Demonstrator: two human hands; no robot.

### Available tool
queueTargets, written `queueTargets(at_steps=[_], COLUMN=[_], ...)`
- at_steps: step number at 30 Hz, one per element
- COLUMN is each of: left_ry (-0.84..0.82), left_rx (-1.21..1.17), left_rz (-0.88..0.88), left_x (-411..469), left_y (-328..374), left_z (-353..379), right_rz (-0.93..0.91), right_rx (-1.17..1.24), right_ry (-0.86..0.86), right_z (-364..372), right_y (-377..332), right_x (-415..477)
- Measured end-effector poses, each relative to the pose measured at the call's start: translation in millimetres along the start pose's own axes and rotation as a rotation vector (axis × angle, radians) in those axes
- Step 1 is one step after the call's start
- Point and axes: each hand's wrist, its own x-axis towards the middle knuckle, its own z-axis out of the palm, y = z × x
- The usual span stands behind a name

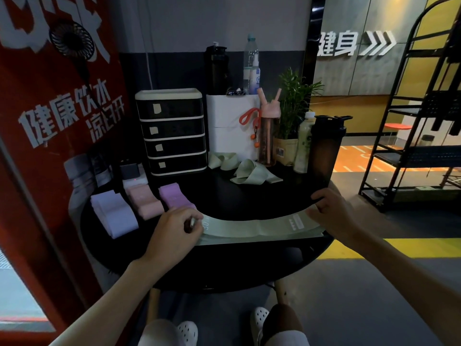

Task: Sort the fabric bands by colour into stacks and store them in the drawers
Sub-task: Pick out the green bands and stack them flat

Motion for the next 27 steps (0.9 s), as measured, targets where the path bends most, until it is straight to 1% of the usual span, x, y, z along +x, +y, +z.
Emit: queueTargets(at_steps=[4, 8, 10, 12, 14, 15, 16, 18, 20, 22, 24, 27], left_ry=[-0.012, -0.057, -0.068, -0.041, 0.016, 0.032, 0.014, -0.142, -0.360, -0.515, -0.605, -0.637], left_rx=[0.025, 0.014, 0.025, 0.080, 0.189, 0.240, 0.268, 0.284, 0.262, 0.218, 0.177, 0.151], left_rz=[0.012, -0.006, 0.001, 0.013, 0.073, 0.135, 0.204, 0.292, 0.304, 0.268, 0.220, 0.203], left_x=[-2, -4, -6, -7, -6, -3, 1, 10, 17, 22, 26, 28], left_y=[-3, -5, -8, -6, 3, 11, 21, 41, 57, 64, 62, 53], left_z=[2, 4, 6, 5, 0, -2, -2, 1, 10, 24, 35, 43], right_rz=[-0.029, -0.042, -0.057, -0.081, -0.124, -0.152, -0.176, -0.185, -0.188, -0.190, -0.199, -0.217], right_rx=[-0.004, 0.027, -0.026, -0.106, -0.163, -0.203, -0.248, -0.295, -0.308, -0.266, -0.181, -0.173], right_ry=[0.003, -0.050, -0.061, -0.059, -0.108, -0.159, -0.224, -0.344, -0.416, -0.446, -0.427, -0.409], right_z=[0, 2, 3, 1, -2, -4, -7, -10, -8, -4, -3, -3], right_y=[1, 5, 7, 10, 12, 12, 11, 8, 10, 11, 14, 14], right_x=[0, 0, 1, 3, 3, 2, 0, -5, -6, -6, -6, -6])
